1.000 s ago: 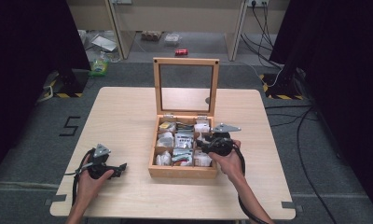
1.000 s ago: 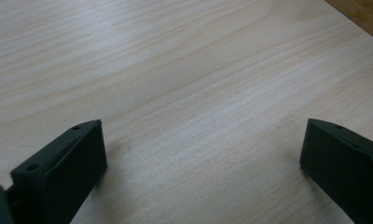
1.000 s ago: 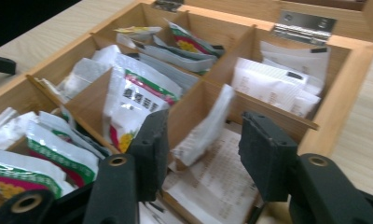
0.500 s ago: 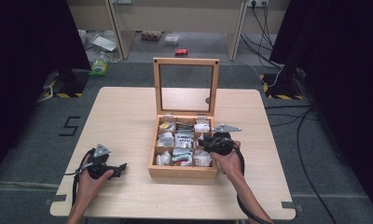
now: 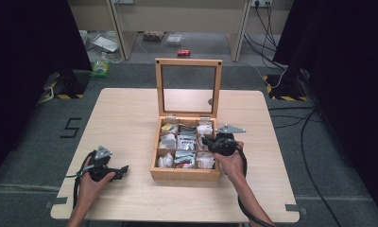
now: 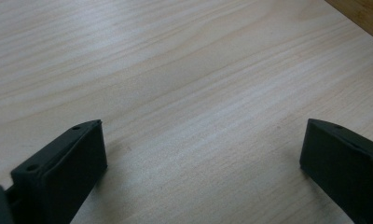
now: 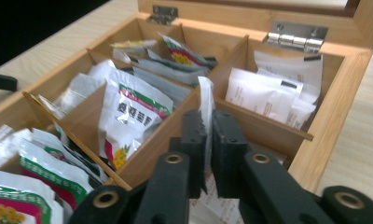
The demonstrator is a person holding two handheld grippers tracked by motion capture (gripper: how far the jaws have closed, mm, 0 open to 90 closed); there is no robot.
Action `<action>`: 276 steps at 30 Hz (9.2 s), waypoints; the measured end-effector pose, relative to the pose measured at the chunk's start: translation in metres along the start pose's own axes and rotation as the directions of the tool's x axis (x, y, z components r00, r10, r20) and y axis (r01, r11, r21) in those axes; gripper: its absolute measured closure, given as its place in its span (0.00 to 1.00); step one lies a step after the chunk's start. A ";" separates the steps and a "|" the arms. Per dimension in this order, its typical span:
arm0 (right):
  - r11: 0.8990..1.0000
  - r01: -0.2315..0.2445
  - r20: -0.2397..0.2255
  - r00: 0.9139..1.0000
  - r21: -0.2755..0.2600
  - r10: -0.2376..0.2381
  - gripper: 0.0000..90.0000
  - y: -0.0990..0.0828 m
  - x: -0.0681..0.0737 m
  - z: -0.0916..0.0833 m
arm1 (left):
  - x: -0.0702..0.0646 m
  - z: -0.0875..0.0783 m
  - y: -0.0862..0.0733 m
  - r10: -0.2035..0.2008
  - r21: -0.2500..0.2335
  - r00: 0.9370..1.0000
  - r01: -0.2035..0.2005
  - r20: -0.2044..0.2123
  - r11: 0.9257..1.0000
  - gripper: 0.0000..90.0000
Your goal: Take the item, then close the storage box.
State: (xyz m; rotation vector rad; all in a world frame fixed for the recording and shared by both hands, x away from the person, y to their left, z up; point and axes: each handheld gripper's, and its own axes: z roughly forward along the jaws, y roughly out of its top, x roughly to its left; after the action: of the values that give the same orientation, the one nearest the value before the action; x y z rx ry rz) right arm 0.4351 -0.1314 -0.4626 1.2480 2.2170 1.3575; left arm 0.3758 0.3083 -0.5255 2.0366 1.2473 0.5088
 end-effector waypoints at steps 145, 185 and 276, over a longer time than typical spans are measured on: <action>0.983 -0.178 0.191 0.968 0.055 0.164 0.78 -0.046 -0.088 -0.043 | 0.000 0.000 0.000 -0.001 0.000 1.000 0.001 0.000 1.000 0.00; 0.978 -0.206 0.185 0.960 -0.045 0.211 0.48 -0.025 -0.088 -0.057 | 0.000 0.000 0.000 -0.001 0.000 1.000 0.001 0.000 1.000 0.00; 0.989 -0.090 0.116 0.988 -0.117 0.103 0.41 0.068 -0.078 0.027 | 0.000 0.000 0.000 0.000 0.001 1.000 0.000 -0.002 1.000 0.00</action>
State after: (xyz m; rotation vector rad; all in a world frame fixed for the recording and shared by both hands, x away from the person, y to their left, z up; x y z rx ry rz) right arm 0.5345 -0.1621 -0.4371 1.3747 1.9942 1.3806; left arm 0.3756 0.3083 -0.5255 2.0371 1.2492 0.5099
